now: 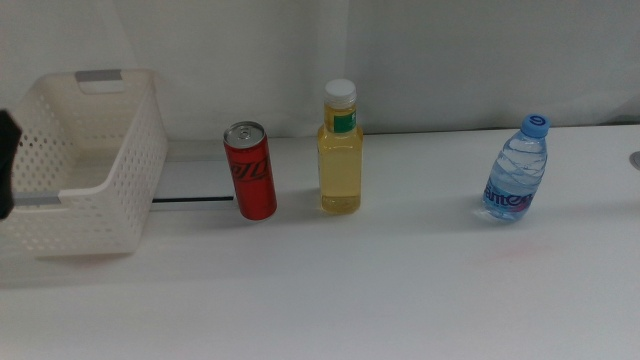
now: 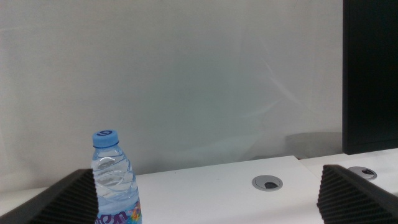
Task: Use arms to grab the bottles and put them into the dustbin to the left of the table.
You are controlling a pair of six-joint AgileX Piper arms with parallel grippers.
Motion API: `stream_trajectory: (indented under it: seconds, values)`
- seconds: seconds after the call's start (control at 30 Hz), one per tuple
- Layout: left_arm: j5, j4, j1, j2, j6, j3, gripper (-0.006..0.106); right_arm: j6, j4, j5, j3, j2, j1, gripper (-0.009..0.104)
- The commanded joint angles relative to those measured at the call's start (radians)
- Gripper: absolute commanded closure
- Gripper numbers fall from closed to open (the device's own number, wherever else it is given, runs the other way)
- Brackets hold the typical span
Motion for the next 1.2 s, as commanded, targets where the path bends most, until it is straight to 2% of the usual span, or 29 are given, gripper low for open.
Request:
stream_trajectory:
  seconds: [0.0, 0.17, 0.43, 0.93, 1.17]
  values:
    - [-0.049, -0.016, -0.007, 0.095, -0.019, -0.026, 0.010, -0.005, -0.002, -0.008, 0.040, -0.035, -0.005, 0.001]
    - [-0.158, 0.000, -0.058, 0.230, -0.021, -0.031, 0.010, -0.005, -0.002, -0.008, 0.040, -0.035, -0.005, 0.001]
    - [-0.289, 0.045, -0.247, 0.455, 0.035, -0.031, 0.010, -0.005, -0.002, -0.008, 0.040, -0.035, -0.005, 0.001]
    - [-0.618, 0.045, -0.257, 0.965, 0.039, -0.031, 0.010, -0.005, -0.002, -0.006, 0.040, -0.035, -0.005, 0.001]
    - [-0.935, 0.045, -0.257, 1.206, 0.041, -0.033, 0.011, -0.005, -0.002, -0.004, 0.040, -0.035, -0.005, 0.001]
